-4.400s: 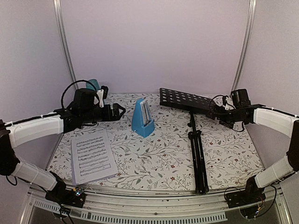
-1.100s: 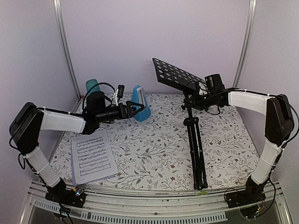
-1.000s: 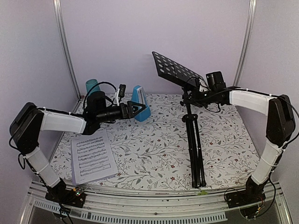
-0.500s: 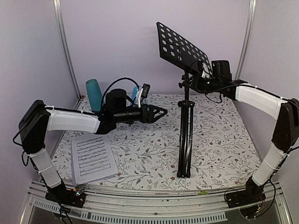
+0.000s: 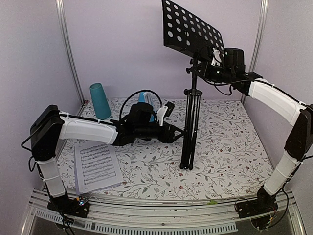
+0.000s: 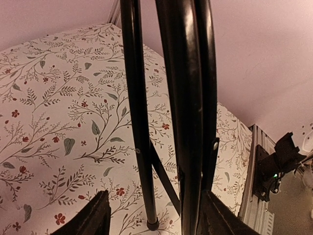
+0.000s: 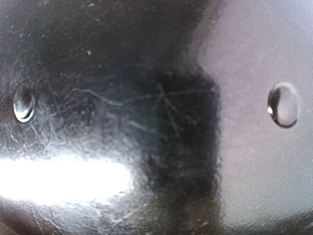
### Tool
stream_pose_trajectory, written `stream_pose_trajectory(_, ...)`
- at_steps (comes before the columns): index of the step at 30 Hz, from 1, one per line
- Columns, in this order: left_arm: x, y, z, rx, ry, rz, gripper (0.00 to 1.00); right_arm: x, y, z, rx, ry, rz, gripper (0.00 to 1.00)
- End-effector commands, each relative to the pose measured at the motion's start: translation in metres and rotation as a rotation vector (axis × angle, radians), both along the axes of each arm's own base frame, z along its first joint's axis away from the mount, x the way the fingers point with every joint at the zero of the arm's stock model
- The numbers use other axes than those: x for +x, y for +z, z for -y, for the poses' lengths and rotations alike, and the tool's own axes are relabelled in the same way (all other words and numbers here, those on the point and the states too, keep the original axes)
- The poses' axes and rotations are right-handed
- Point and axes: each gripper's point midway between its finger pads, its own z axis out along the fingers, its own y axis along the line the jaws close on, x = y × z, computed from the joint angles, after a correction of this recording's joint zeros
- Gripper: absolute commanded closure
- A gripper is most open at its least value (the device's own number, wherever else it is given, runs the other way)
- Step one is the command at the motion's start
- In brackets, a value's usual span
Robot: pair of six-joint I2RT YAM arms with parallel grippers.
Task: Set up the instrument practice props
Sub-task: Open the music stand at the center of the board.
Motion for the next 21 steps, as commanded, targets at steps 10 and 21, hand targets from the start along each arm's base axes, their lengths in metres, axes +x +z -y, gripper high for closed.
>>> stream_pose_trajectory(10,-0.016,-0.013,0.022,0.071,-0.086,0.043,0.47,-0.028,0.153,0.007,0.127,0.014,0.429,1.0)
stream_pose_trajectory(21,-0.02,-0.045,0.045,0.099,-0.094,0.002,0.57,-0.031,0.158,0.008,0.112,0.013,0.453,1.0)
